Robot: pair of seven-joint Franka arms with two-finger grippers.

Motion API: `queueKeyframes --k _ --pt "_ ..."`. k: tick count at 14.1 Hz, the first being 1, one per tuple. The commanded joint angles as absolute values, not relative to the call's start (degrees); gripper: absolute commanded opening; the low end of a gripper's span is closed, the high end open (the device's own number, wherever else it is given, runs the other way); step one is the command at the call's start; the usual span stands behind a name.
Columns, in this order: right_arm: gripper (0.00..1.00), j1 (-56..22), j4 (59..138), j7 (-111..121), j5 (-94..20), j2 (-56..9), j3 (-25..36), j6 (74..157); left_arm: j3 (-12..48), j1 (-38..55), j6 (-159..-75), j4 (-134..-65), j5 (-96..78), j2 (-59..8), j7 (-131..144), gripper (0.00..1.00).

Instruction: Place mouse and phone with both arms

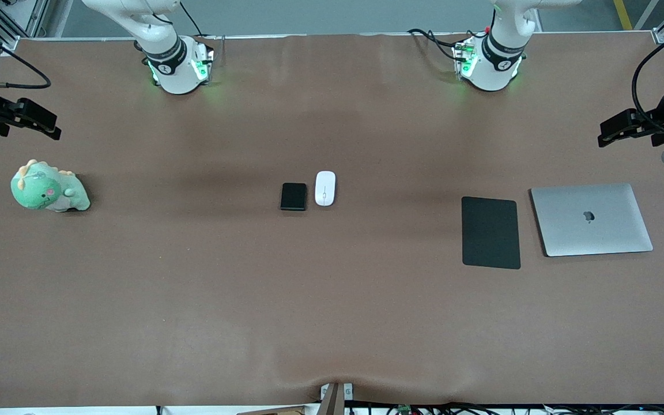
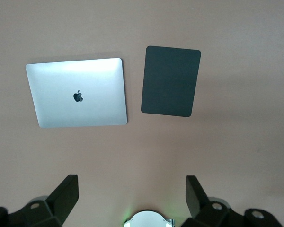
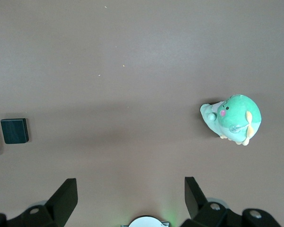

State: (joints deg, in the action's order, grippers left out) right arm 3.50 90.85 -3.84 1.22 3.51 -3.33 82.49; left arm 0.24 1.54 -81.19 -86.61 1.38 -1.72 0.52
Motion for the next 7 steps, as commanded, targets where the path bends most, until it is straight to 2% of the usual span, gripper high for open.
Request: queueKeyframes --k 1,7 --pt "1.00 3.3 89.3 -3.8 1.8 2.9 -3.5 81.6 0.4 1.8 -81.7 -86.2 0.9 -2.4 1.8 1.00" --pt "1.00 3.1 88.9 -3.8 1.8 2.9 -3.7 81.7 0.4 1.8 -81.7 -86.1 1.3 -3.0 1.8 1.00"
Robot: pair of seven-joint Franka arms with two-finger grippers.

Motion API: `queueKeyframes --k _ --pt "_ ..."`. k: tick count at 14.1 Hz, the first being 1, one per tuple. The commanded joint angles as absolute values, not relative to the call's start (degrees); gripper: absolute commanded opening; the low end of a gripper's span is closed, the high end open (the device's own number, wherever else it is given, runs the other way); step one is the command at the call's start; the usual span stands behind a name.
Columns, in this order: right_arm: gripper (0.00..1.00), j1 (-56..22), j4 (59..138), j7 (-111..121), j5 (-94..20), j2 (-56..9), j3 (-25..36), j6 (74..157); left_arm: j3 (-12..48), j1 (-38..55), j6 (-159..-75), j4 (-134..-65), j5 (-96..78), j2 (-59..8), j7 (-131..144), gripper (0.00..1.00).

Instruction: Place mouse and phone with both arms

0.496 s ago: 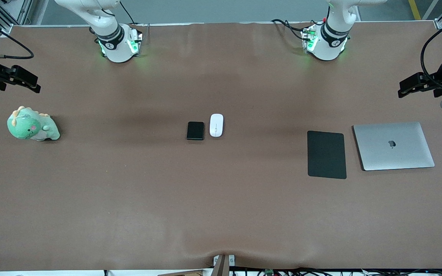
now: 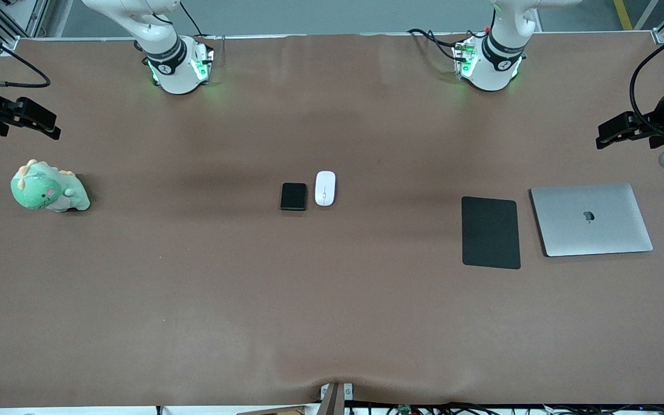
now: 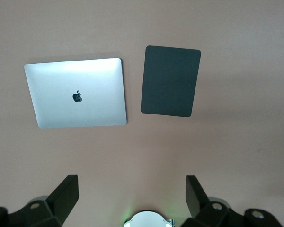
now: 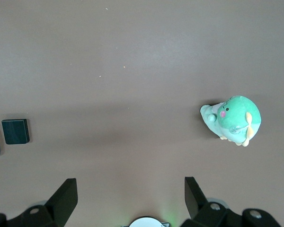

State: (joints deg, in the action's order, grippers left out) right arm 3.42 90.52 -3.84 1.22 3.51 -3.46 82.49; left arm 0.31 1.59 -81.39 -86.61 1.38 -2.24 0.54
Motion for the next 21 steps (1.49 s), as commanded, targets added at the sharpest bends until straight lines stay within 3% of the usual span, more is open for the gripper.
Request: queueKeyframes --k 1,13,21 --pt "1.00 3.1 88.9 -3.8 1.7 2.9 -3.6 81.8 0.4 1.8 -81.7 -86.1 1.3 -3.2 1.8 1.00" --pt "1.00 3.4 88.8 -3.7 -0.3 1.9 -3.5 82.4 1.7 9.4 -81.7 -84.2 -1.0 -6.5 10.6 1.00" --pt "1.00 3.1 88.7 -3.9 -0.4 1.9 -3.5 82.2 1.7 25.6 -84.3 -84.2 -0.6 -12.4 22.0 1.00"
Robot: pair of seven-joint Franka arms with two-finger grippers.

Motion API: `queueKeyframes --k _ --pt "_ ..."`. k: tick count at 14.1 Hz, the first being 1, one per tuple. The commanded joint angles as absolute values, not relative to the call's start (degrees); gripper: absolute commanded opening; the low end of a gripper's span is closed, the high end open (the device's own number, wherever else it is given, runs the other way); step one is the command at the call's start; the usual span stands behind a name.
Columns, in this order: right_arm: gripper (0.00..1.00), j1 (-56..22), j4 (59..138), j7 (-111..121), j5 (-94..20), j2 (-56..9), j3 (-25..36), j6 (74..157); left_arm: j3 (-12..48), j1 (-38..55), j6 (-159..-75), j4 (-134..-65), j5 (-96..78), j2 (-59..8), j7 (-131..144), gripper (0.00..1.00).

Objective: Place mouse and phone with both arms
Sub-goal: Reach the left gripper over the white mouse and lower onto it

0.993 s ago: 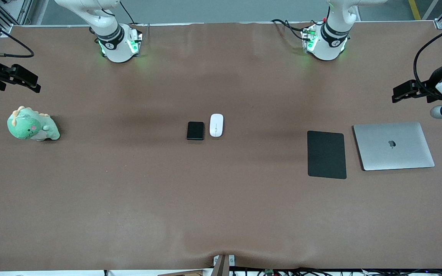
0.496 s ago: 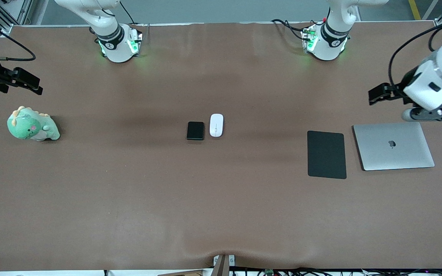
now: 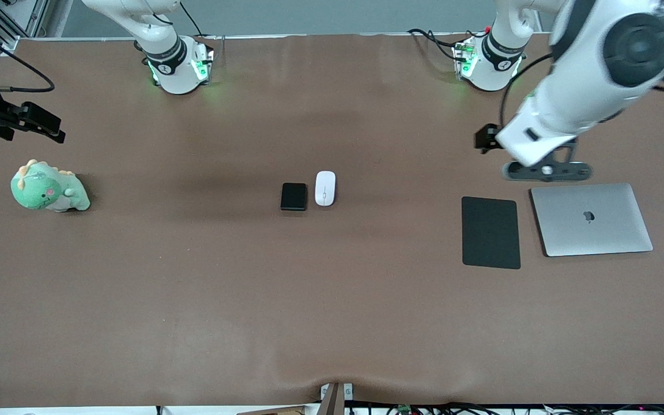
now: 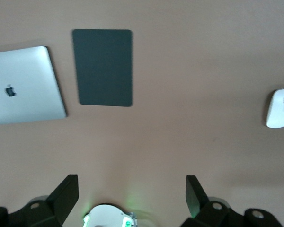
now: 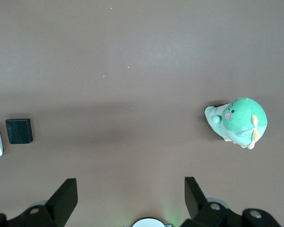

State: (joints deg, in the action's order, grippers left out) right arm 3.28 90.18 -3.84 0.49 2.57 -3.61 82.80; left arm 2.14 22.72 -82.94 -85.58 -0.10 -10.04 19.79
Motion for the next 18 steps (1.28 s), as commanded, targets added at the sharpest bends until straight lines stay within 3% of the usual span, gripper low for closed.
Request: queueKeyframes --k 1,14,18 --pt "1.00 3.1 88.7 -3.9 -0.4 1.9 -3.5 82.2 1.7 27.5 -85.2 -84.2 -0.9 -13.4 23.5 1.00" --pt "1.00 3.8 87.5 -3.3 -1.8 -0.4 -3.3 82.3 1.7 47.4 -111.7 -85.2 0.1 -32.6 43.3 1.00" --pt "1.00 4.0 87.3 -3.4 -1.8 -0.9 -3.3 82.3 2.0 48.0 -122.8 -91.4 0.0 -33.5 43.4 1.00"
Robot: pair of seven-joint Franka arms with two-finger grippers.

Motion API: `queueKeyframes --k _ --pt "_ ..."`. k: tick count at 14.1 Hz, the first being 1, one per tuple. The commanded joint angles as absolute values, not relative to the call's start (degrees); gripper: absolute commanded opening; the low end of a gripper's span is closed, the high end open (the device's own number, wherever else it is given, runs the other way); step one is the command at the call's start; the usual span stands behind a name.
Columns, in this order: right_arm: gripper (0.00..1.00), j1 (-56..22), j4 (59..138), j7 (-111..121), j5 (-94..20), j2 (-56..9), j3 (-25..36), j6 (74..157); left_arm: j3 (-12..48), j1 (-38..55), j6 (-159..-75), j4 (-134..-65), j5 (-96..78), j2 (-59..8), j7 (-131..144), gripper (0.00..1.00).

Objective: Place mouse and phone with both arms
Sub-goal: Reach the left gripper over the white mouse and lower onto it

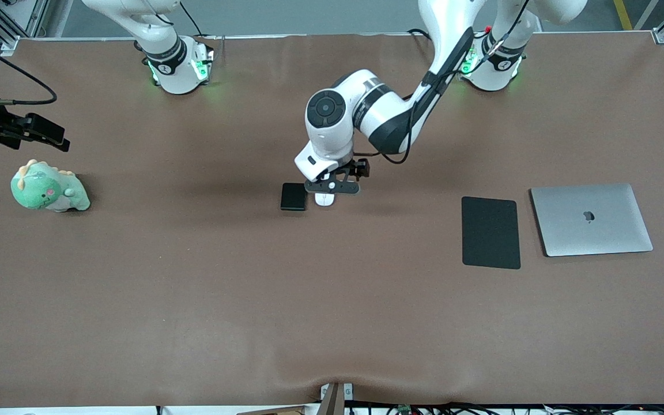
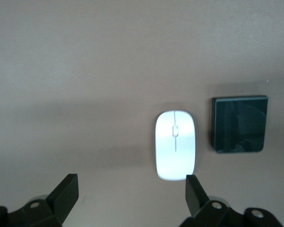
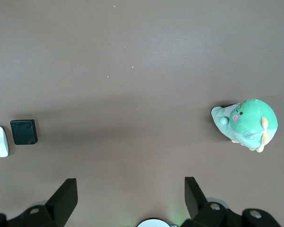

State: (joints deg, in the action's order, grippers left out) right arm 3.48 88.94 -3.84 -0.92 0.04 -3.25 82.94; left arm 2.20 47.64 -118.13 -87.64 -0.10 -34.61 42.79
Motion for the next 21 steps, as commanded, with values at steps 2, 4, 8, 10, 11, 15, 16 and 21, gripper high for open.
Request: queueKeyframes --k 2,4,8,10,11,15,16,21 --pt "1.00 3.9 87.3 -3.4 -1.8 -0.9 -3.3 82.2 2.0 48.4 -126.3 -93.3 0.0 -33.6 43.5 1.00" --pt "1.00 3.7 87.3 -3.2 -1.7 -1.2 -3.3 82.2 1.9 49.2 -127.9 -93.3 -0.1 -34.9 43.6 1.00" --pt "1.00 3.4 87.3 -3.3 -1.8 -2.0 -3.3 82.3 1.9 49.9 -131.0 -93.3 0.1 -37.6 43.5 1.00" --pt "1.00 3.4 87.2 -3.4 -1.8 -2.0 -3.3 82.3 1.8 50.4 -132.1 -93.0 0.1 -38.9 43.6 1.00" --pt "1.00 3.5 87.2 -3.4 -1.7 -2.1 -3.3 82.4 1.8 50.9 -132.4 -92.8 0.1 -39.6 43.8 1.00" --pt "1.00 3.5 86.5 -3.7 -1.5 -3.3 -3.3 82.9 1.8 51.0 -133.5 -92.5 0.2 -41.0 43.9 1.00" --pt "1.00 3.5 86.3 -3.8 -1.5 -3.5 -3.3 83.1 1.8 51.4 -133.9 -92.5 0.3 -41.6 44.4 1.00" --pt "1.00 3.3 86.1 -3.4 -1.6 -6.0 -3.5 83.5 1.5 52.1 -134.1 -90.6 0.4 -44.4 45.3 1.00"
